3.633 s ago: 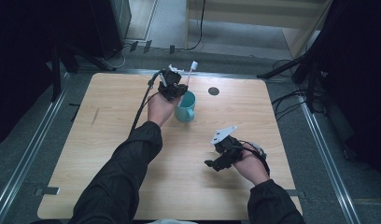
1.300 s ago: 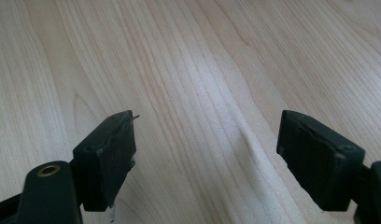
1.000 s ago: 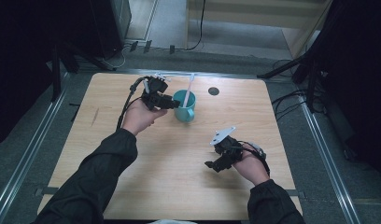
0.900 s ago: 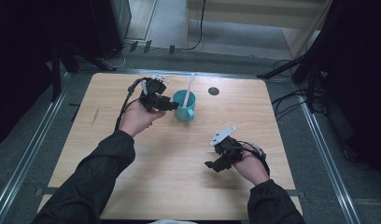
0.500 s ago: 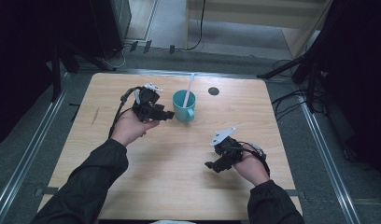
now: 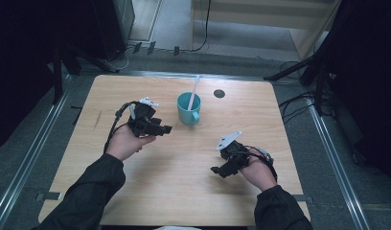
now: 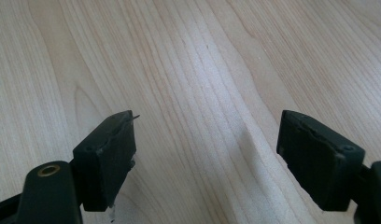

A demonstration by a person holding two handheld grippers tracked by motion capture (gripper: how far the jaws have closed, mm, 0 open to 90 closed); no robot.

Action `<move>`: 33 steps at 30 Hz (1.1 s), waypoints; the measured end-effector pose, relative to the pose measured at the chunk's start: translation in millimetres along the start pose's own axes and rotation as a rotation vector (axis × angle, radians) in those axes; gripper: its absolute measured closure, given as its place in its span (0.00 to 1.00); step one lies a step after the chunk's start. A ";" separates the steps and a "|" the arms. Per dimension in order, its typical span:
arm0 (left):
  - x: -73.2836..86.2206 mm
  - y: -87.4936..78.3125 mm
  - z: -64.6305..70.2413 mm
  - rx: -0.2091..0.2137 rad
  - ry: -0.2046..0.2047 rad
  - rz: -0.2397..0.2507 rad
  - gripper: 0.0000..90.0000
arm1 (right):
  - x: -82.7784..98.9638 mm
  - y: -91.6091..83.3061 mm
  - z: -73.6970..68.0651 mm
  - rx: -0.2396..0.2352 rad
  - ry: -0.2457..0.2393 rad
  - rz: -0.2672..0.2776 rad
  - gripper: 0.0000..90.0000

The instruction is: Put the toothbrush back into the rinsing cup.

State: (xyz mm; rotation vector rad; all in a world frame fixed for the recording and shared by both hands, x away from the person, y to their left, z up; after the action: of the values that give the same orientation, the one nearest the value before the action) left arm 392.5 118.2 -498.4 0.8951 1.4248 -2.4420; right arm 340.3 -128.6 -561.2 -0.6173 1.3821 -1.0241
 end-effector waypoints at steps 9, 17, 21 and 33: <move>19.8 -3.2 -9.5 -0.010 -0.008 -0.013 0.45 | -0.2 1.4 -1.7 -0.005 -0.010 -0.006 0.22; 35.4 -8.4 -14.8 -0.011 -0.011 -0.039 0.43 | -2.7 2.3 -4.8 -0.015 -0.025 0.000 0.22; 42.3 -12.7 -17.6 -0.009 -0.023 -0.034 0.42 | -2.9 1.0 -4.4 -0.013 -0.023 0.005 0.22; 63.9 -27.1 -30.9 -0.019 -0.058 -0.054 0.42 | -2.7 0.9 -4.6 -0.015 -0.028 0.002 0.22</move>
State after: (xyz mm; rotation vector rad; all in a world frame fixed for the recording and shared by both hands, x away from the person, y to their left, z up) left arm 342.1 167.5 -526.7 0.7851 1.4675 -2.4673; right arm 336.4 -124.9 -561.3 -0.6386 1.3663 -1.0009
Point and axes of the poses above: each handheld gripper's, and its own axes: y roughly forward along the jaws, x roughly out of its underside, z roughly to its right, the point moved 7 cm from there along y, roughly forward along the jaws, and after that the axes turned 14 degrees about -y, right-handed, at the moved point
